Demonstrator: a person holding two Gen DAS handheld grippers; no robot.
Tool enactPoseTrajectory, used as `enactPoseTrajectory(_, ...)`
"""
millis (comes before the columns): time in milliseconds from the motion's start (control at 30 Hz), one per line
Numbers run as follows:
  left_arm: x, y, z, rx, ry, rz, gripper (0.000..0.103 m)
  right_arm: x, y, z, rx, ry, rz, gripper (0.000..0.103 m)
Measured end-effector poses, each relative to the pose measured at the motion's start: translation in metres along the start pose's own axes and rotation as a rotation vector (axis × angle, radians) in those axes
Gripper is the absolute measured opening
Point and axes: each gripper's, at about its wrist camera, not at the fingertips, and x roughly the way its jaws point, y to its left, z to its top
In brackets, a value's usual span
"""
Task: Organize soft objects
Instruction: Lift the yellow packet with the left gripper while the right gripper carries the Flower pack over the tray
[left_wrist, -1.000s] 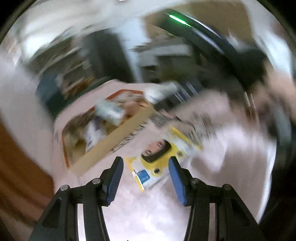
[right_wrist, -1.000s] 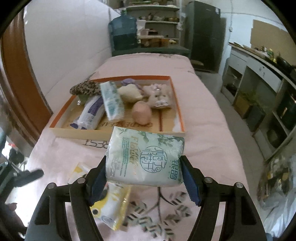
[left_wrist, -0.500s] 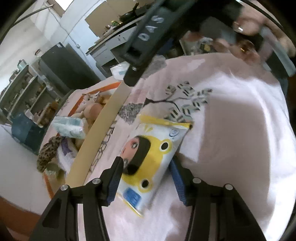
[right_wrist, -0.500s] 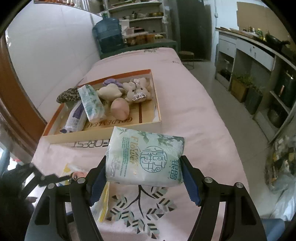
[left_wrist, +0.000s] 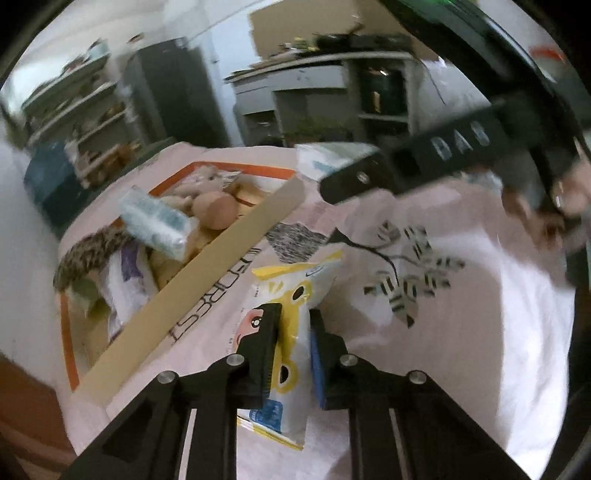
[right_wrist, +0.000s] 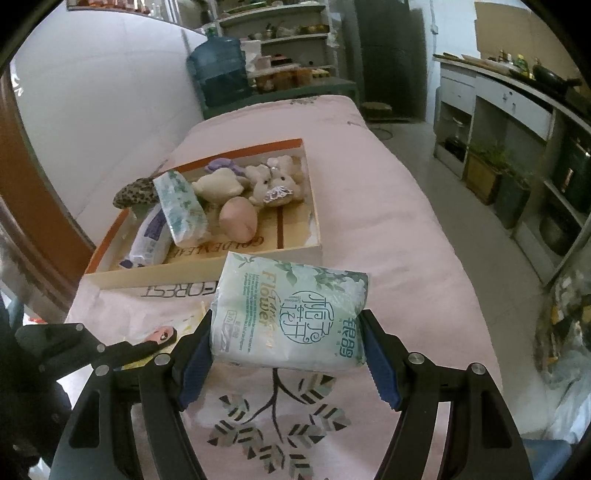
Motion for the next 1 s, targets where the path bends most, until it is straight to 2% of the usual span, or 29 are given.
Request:
enactPoseTrajectory(233, -0.020, 0.015, -0.002, -0.167, -0.032, 0.032, 0.014, -0.007, 0.007, 0.001, -0.013, -0.020, 0.018, 0.075)
enactPoseTrajectory(533, -0.053, 0.029, 0.000, -0.379, -0.112, 0.047, 0.013, -0.023, 0.020, 0.005, -0.048, -0.062, 0.040, 0.075)
enactPoseTrajectory(667, -0.068, 0.031, 0.008, -0.410, -0.139, 0.122, 0.013, -0.030, 0.029, 0.010, -0.076, -0.083, 0.054, 0.075)
enactPoseTrajectory(1000, -0.098, 0.061, 0.022, -0.588, -0.195, 0.288, 0.013, -0.040, 0.047, 0.024, -0.126, -0.124, 0.078, 0.075)
